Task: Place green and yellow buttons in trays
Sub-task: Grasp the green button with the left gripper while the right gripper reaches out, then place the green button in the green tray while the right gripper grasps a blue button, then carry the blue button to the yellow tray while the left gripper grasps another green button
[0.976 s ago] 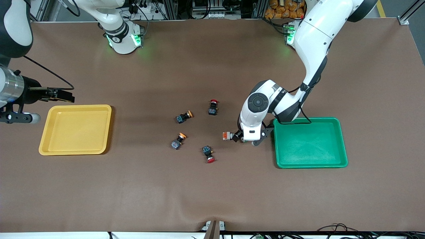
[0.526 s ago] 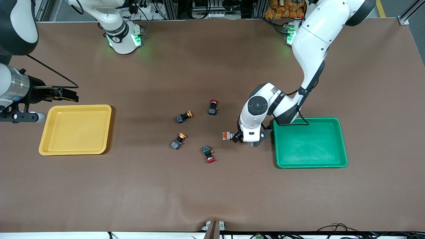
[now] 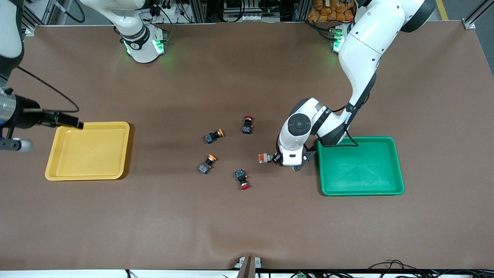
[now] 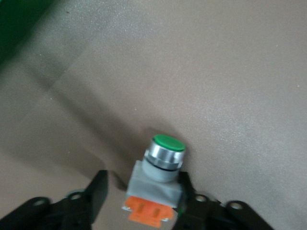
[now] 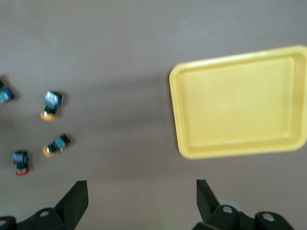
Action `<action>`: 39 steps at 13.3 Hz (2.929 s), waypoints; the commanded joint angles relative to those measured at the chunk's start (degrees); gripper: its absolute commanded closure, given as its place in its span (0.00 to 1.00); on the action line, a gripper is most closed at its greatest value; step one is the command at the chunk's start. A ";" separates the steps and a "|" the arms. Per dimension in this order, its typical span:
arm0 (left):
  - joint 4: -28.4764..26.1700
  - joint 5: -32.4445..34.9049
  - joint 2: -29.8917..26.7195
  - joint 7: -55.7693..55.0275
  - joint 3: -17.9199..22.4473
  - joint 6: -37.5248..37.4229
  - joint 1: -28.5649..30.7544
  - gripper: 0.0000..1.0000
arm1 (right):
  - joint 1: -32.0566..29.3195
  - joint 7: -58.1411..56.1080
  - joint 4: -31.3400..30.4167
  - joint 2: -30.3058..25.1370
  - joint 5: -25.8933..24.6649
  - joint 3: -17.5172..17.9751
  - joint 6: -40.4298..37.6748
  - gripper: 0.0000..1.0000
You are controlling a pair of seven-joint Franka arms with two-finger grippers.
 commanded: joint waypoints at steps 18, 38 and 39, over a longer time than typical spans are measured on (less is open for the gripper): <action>-5.62 7.22 -11.31 28.60 -0.14 -11.70 24.51 1.00 | 24.28 55.39 0.46 25.74 0.20 0.60 29.21 0.00; -1.86 4.06 -12.28 25.60 -11.21 -15.82 28.94 0.00 | 28.42 59.54 -2.35 33.83 0.19 0.60 40.12 0.62; -1.15 3.97 -12.19 21.63 -11.30 -15.82 26.66 0.00 | 28.25 58.75 -2.26 33.75 0.19 0.60 39.93 0.79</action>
